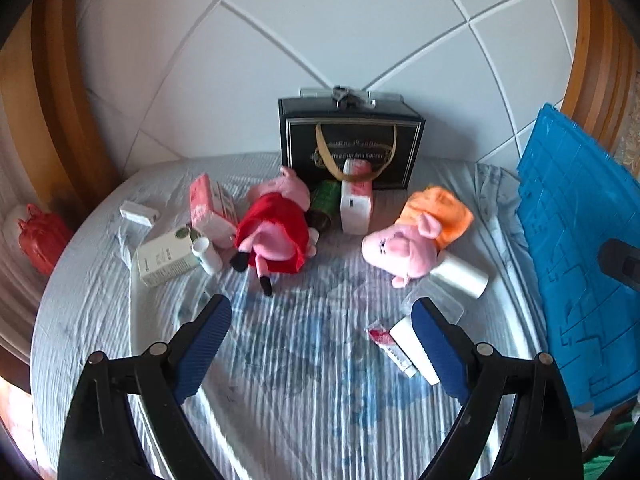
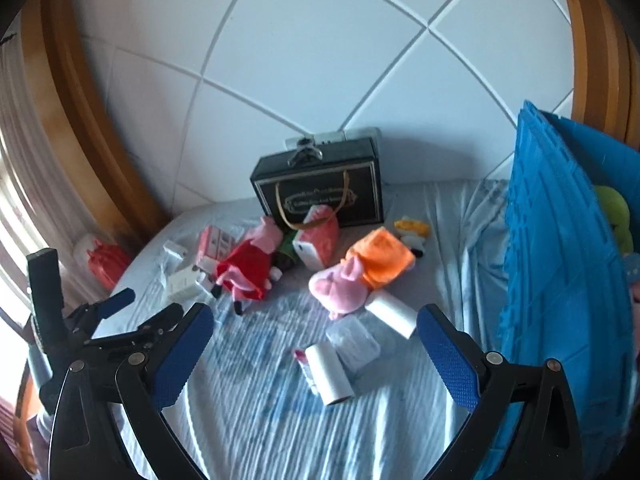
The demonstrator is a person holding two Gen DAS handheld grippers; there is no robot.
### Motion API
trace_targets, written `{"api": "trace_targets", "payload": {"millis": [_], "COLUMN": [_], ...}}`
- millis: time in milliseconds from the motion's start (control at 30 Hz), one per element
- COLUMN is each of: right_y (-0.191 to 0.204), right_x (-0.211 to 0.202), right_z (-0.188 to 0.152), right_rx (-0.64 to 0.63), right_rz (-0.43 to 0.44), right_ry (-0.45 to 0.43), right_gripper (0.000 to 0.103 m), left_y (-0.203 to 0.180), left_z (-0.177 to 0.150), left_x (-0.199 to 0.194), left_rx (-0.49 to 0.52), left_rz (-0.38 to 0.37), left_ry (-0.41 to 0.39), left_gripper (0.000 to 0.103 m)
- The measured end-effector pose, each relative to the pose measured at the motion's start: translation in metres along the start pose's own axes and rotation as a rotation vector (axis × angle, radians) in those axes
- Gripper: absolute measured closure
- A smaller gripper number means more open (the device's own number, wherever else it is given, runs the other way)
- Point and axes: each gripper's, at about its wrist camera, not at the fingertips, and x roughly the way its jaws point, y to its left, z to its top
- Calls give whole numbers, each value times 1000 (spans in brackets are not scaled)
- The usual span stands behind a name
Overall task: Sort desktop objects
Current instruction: 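Withdraw both grippers from the crate back over the bed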
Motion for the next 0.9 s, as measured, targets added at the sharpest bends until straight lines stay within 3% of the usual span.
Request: {"api": "trace_targets", "payload": {"millis": [167,400,667,800,833,900], "right_y": [-20,-34,-66,-75,-75,-73], "right_x": [71,134,146,153,155,161], "right_z": [-49,-104,-100,-101,-102,-103], "right_rx": [35,36,114,137,139,132], "right_rz": [-94,-52,-73,-66,-62,-53], "right_ry": [117,286,287,295,300,313], "right_gripper": [0,0,0,0,0,0], "left_y": [-7,-22,-70,-73,-73,-77], "left_z": [-48,-74,-74,-72,-72,-73], "left_x": [59,115,166,184,190,191], "left_rx": [-24,-87,33,9,16,70], "left_rz": [6,-19,-23,-35,-31,-9], "left_ry": [146,276,338,346,369,339], "left_gripper": [11,11,11,11,11,11]}}
